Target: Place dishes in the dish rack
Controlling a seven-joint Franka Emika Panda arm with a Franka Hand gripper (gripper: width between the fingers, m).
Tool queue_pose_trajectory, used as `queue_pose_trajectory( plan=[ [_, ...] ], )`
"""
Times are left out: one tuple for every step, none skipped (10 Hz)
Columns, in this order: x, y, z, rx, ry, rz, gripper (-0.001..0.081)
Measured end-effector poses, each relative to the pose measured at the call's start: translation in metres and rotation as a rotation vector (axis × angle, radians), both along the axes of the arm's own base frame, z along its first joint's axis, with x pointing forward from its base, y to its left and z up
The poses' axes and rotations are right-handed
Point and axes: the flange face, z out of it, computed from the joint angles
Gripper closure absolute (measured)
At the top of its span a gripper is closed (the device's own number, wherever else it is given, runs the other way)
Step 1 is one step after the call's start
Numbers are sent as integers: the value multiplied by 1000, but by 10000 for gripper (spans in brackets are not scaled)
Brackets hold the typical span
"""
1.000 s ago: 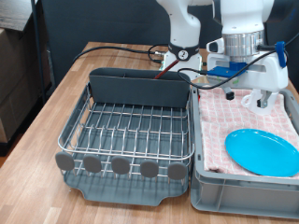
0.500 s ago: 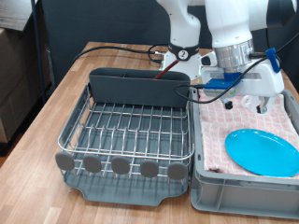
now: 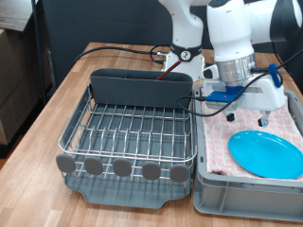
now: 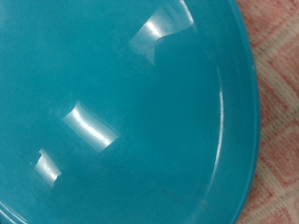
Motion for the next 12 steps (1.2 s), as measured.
queue_pose_trajectory(
  plan=[
    [1, 0, -4, -3, 4, -1, 3],
    [2, 1, -8, -8, 2, -6, 3],
    [3, 3, -12, -11, 3, -7, 3],
    [3, 4, -15, -13, 3, -11, 3],
    [4, 5, -19, -11, 4, -13, 3],
    [4, 5, -22, -9, -4, -15, 3],
    [5, 6, -23, -15, -31, -20, 3],
    [5, 8, -24, -29, -68, -26, 3],
    [4, 11, -26, -29, -95, -34, 3],
    [4, 12, -27, -25, -107, -35, 3],
    [4, 11, -27, -23, -108, -37, 92],
    [4, 10, -28, -24, -107, -39, 92]
  ],
)
